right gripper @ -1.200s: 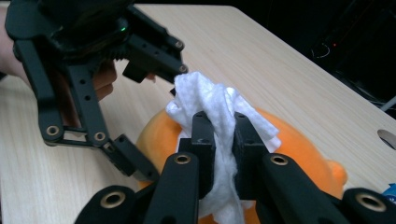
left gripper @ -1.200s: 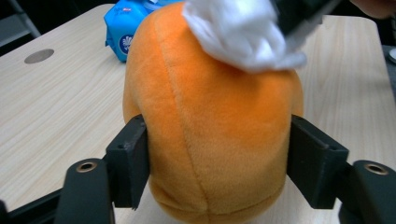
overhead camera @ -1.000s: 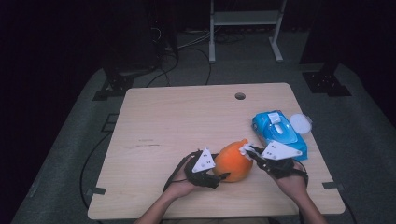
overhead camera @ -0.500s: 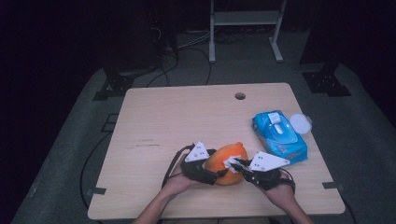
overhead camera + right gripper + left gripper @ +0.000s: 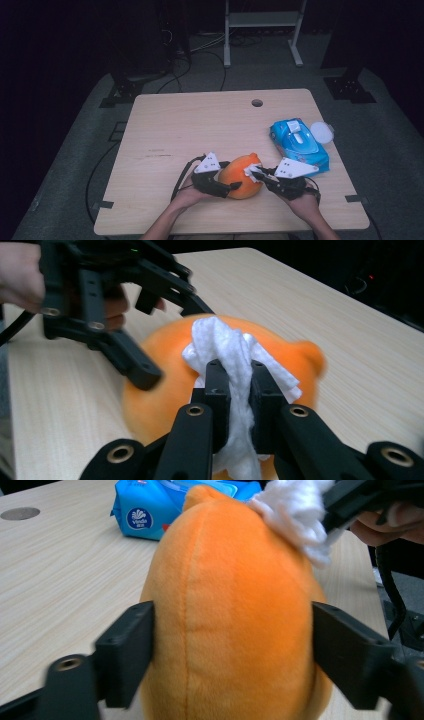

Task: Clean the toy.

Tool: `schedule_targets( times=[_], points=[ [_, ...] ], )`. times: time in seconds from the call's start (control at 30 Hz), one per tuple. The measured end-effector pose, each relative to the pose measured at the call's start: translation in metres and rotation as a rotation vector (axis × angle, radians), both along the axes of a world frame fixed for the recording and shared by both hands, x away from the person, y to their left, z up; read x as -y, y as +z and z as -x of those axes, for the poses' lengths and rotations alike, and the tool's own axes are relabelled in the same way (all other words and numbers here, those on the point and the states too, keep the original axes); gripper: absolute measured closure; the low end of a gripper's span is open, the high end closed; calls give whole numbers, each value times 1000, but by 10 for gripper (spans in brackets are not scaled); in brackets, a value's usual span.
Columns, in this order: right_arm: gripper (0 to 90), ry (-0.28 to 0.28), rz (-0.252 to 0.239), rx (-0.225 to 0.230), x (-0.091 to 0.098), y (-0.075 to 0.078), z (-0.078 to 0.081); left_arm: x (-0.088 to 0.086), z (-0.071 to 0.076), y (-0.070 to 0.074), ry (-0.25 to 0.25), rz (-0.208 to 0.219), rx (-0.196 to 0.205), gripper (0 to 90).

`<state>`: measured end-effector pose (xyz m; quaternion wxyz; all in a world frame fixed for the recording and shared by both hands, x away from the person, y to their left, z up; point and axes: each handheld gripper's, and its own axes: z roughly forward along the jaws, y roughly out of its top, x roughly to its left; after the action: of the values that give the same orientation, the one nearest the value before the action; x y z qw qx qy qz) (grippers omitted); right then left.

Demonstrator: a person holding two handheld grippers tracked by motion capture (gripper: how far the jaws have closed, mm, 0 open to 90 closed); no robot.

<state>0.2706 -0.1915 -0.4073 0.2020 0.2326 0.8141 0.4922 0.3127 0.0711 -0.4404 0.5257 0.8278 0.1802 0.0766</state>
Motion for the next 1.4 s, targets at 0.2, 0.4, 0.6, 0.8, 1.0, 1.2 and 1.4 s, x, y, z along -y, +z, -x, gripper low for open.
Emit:
schedule_targets(
  times=[0.2,0.4,0.6,0.8,1.0,1.2,1.4],
  points=[
    [809,-61,39,8,10,-2,-12,-2,3,-2,-3,-24,36,294],
    [809,-95,31,-50,24,-11,-18,2,6,-3,-29,-36,65,292],
    [808,-70,-36,-23,24,3,-18,15,22,-1,-77,-99,170,287],
    [808,-89,-15,-62,38,1,-20,24,21,-1,-75,-82,166,266],
    [808,-23,33,-11,14,15,-9,37,32,0,-90,-118,228,266],
    [809,-134,15,-60,42,4,-21,34,29,-2,-83,-91,194,269],
    [807,-33,-45,-82,28,9,-12,39,29,-2,-56,-83,174,218]
  ],
)
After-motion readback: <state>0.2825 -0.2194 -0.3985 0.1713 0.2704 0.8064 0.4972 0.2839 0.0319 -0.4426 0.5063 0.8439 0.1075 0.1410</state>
